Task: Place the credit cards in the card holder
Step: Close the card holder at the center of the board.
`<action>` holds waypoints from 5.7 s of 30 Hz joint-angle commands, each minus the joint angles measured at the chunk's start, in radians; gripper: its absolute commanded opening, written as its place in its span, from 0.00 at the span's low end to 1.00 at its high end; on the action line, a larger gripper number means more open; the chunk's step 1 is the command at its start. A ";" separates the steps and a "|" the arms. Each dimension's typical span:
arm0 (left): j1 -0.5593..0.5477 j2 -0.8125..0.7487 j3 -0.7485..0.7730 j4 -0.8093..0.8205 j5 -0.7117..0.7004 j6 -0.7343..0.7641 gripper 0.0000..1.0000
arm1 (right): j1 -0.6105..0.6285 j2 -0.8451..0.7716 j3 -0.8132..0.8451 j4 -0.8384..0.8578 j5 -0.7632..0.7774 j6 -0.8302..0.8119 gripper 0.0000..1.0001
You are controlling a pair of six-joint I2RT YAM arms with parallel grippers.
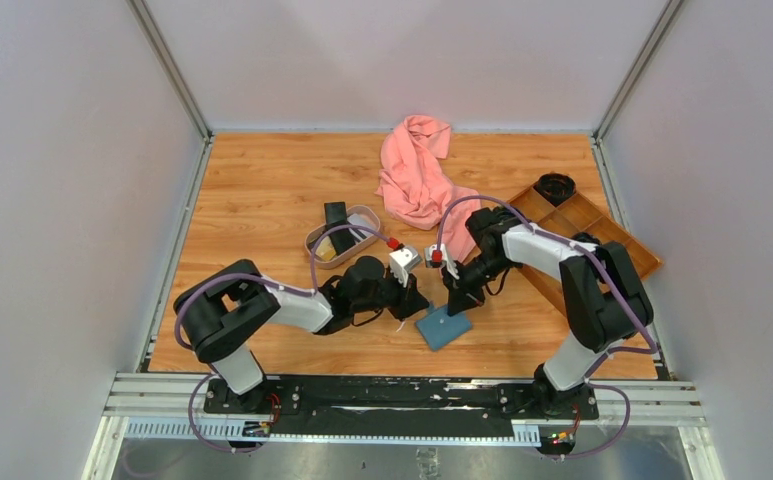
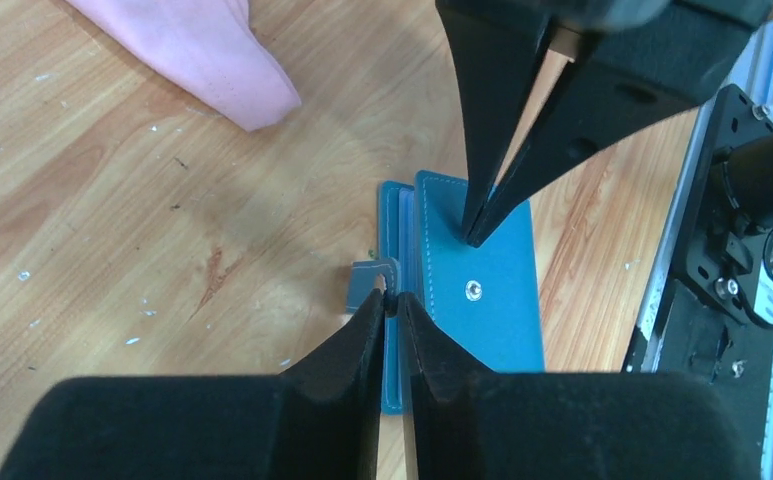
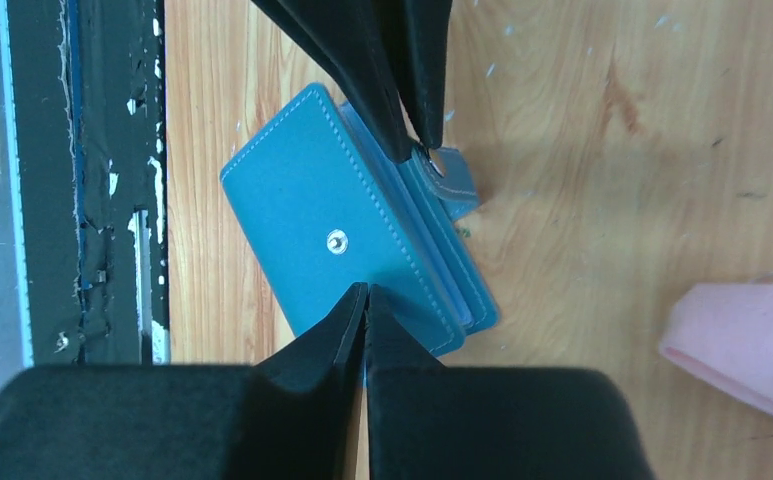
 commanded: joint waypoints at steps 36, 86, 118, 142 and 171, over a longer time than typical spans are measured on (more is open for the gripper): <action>0.030 0.083 0.119 -0.090 0.099 -0.083 0.29 | 0.012 0.014 0.012 -0.049 0.044 0.053 0.04; 0.075 0.088 0.116 -0.089 0.136 -0.222 0.23 | 0.013 0.019 0.013 -0.050 0.047 0.060 0.03; 0.079 0.096 0.116 -0.088 0.205 -0.226 0.15 | 0.016 0.025 0.014 -0.052 0.038 0.062 0.03; 0.088 0.071 0.098 -0.061 0.175 -0.293 0.20 | 0.018 0.023 0.013 -0.054 0.040 0.059 0.03; 0.098 0.058 0.078 -0.025 0.189 -0.328 0.25 | 0.018 0.026 0.012 -0.056 0.042 0.058 0.03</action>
